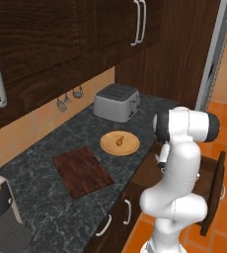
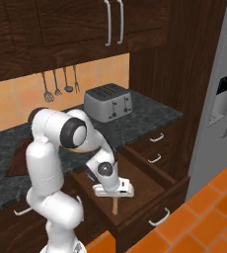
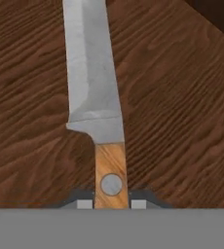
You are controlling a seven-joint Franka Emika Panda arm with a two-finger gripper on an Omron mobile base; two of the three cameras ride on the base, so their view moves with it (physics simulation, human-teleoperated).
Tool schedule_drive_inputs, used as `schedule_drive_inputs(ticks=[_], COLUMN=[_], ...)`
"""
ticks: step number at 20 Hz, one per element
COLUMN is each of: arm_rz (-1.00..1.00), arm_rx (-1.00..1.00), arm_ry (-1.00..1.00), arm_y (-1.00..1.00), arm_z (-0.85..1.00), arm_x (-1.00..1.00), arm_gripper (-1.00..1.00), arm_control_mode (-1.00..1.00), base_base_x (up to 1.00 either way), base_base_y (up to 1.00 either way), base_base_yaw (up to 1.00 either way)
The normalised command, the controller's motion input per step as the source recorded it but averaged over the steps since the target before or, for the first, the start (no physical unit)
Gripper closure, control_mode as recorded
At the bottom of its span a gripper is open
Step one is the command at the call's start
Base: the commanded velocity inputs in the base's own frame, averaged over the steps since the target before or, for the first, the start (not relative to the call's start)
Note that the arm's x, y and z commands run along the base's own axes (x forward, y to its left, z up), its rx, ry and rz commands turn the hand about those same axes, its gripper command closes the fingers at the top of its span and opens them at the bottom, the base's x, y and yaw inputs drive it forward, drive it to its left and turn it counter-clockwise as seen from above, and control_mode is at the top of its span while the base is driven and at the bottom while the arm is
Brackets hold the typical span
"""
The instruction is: Pick up the knife from the drawer and place it on the cutting board. Then place the meat from the plate to the cutting board.
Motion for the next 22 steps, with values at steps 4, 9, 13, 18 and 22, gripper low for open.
schedule_drive_inputs(ticks=[4,9,13,18,22], arm_rz=[0.00,0.00,0.01,0.00,0.06], arm_rx=[0.13,0.13,0.09,0.12,0.21], arm_ry=[0.00,0.00,0.00,-0.01,-0.03], arm_y=[-0.48,-0.46,-0.45,-0.75,-0.83], arm_z=[1.00,1.00,1.00,0.91,0.99], arm_x=[0.00,-0.01,0.00,-0.13,-0.17], arm_gripper=[1.00,1.00,1.00,1.00,1.00], arm_control_mode=[-1.00,-1.00,-1.00,-1.00,-1.00], base_base_x=[0.00,0.00,0.00,0.00,0.00], base_base_y=[0.00,0.00,0.00,0.00,0.00], base_base_yaw=[0.00,0.00,0.00,0.00,0.00])
